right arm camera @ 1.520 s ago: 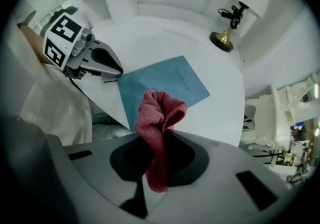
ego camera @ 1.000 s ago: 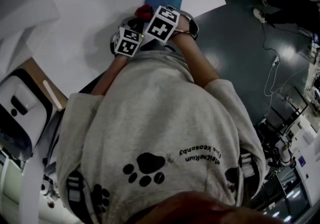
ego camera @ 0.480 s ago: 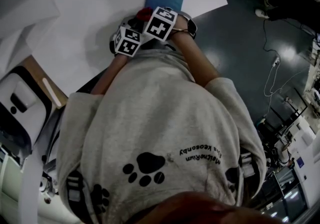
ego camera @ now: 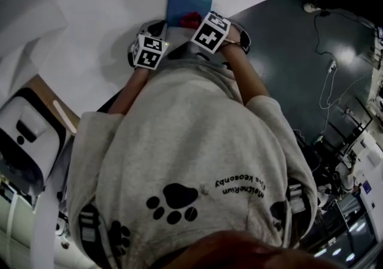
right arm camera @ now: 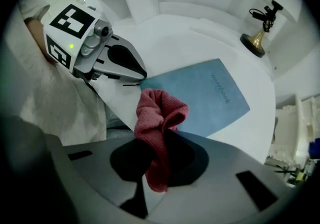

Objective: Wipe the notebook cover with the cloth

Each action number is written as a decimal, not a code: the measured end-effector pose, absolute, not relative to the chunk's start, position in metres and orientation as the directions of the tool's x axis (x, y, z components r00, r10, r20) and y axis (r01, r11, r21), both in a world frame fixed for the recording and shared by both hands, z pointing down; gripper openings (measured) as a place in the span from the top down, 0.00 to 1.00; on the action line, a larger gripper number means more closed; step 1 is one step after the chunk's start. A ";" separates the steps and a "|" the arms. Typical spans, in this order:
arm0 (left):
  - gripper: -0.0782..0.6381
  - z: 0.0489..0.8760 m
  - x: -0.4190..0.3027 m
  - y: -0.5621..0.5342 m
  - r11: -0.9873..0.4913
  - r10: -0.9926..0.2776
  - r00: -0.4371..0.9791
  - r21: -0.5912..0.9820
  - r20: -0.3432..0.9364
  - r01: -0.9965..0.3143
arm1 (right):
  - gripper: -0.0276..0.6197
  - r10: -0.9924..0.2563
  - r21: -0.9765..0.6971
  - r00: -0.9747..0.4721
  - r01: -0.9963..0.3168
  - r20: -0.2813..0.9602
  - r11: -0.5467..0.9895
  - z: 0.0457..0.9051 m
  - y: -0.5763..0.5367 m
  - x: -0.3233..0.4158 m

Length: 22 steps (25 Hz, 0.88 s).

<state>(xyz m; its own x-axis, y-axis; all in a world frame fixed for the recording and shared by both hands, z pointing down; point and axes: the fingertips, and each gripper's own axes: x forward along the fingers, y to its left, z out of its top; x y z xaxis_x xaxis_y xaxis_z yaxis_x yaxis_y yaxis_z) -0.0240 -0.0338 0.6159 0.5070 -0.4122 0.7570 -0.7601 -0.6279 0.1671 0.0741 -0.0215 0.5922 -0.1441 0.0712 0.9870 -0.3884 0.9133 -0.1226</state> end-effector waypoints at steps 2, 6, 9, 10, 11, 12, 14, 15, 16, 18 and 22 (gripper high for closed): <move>0.87 0.617 -0.024 -0.034 -0.628 -0.413 0.506 0.166 0.757 -0.760 | 0.86 0.070 -0.119 -0.136 -0.404 0.988 0.907 0.591 -0.021 0.083; 0.87 0.614 -0.024 -0.034 -0.624 -0.410 0.504 0.170 0.760 -0.763 | 0.86 0.062 -0.107 -0.117 -0.430 0.991 0.896 0.591 -0.019 0.098; 0.87 0.614 -0.024 -0.035 -0.623 -0.410 0.503 0.169 0.761 -0.764 | 0.86 0.051 -0.088 -0.095 -0.442 0.994 0.893 0.592 -0.018 0.111; 0.87 0.614 -0.024 -0.035 -0.623 -0.411 0.503 0.168 0.760 -0.764 | 0.86 0.048 -0.083 -0.089 -0.447 0.995 0.891 0.593 -0.017 0.115; 0.87 0.615 -0.024 -0.036 -0.625 -0.414 0.503 0.165 0.759 -0.763 | 0.86 0.046 -0.079 -0.083 -0.453 0.995 0.888 0.594 -0.017 0.119; 0.87 0.616 -0.024 -0.037 -0.627 -0.416 0.503 0.162 0.757 -0.762 | 0.86 0.048 -0.077 -0.076 -0.461 0.996 0.884 0.594 -0.016 0.124; 0.87 0.616 -0.023 -0.038 -0.627 -0.417 0.504 0.162 0.757 -0.762 | 0.86 0.053 -0.076 -0.060 -0.480 0.997 0.874 0.596 -0.014 0.134; 0.87 0.616 -0.023 -0.038 -0.626 -0.414 0.503 0.164 0.758 -0.763 | 0.86 0.055 -0.074 -0.052 -0.490 0.997 0.869 0.597 -0.013 0.139; 0.87 0.616 -0.023 -0.038 -0.624 -0.412 0.502 0.166 0.760 -0.764 | 0.86 0.057 -0.071 -0.045 -0.500 0.997 0.863 0.597 -0.011 0.144; 0.87 0.615 -0.024 -0.038 -0.623 -0.411 0.501 0.167 0.762 -0.764 | 0.86 0.059 -0.068 -0.034 -0.518 0.998 0.853 0.598 -0.008 0.152; 0.87 0.614 -0.025 -0.038 -0.623 -0.412 0.502 0.166 0.761 -0.764 | 0.86 0.064 -0.064 -0.020 -0.561 0.998 0.825 0.599 0.001 0.167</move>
<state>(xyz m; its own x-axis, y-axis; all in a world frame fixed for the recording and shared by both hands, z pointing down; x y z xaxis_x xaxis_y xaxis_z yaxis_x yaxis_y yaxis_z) -0.0246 -0.0375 0.6138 0.5016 -0.4117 0.7609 -0.7641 -0.6232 0.1665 0.1673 0.0011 0.5992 -0.0202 0.0639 0.9977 -0.5609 0.8254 -0.0642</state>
